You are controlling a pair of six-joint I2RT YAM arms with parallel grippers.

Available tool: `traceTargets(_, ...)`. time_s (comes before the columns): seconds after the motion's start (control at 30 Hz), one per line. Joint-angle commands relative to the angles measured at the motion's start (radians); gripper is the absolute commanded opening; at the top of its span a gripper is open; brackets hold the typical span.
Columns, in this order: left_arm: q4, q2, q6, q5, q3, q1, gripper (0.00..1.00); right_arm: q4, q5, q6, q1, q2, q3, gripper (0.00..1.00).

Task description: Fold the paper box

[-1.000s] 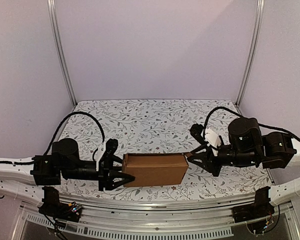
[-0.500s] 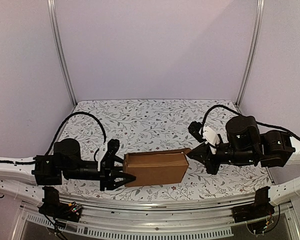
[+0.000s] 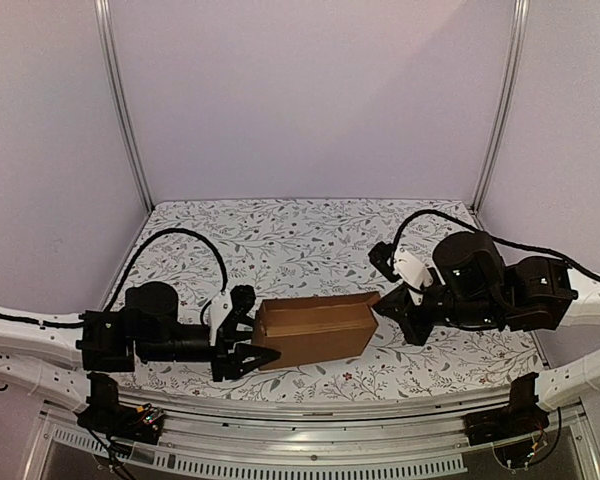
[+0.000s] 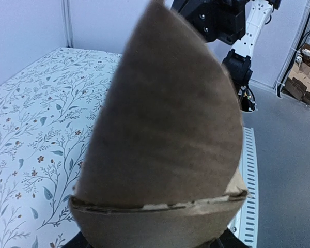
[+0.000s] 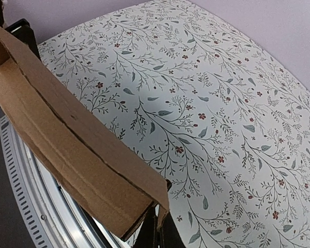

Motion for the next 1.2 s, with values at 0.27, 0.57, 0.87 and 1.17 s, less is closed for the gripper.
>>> traceTargets(0.27, -0.011, 0.027, 0.054, -0.174, 0.005, -0.037, 0.0, 0.064, -0.055, 0.058, 0.026, 0.066, 0.079, 0.0)
traceTargets(0.57, -0.027, 0.053, 0.079, -0.256, 0.015, -0.065, 0.0, 0.04, -0.068, 0.061, 0.025, 0.116, 0.124, 0.0)
traceTargets(0.87, -0.009, 0.076, 0.083, -0.3, 0.013, -0.088, 0.0, 0.059, -0.095, 0.103, 0.027, 0.155, 0.129, 0.0)
traceTargets(1.17, 0.025, 0.028, 0.069, -0.302, -0.014, -0.089, 0.0, 0.083, -0.09, 0.131, 0.027, 0.154, 0.111, 0.0)
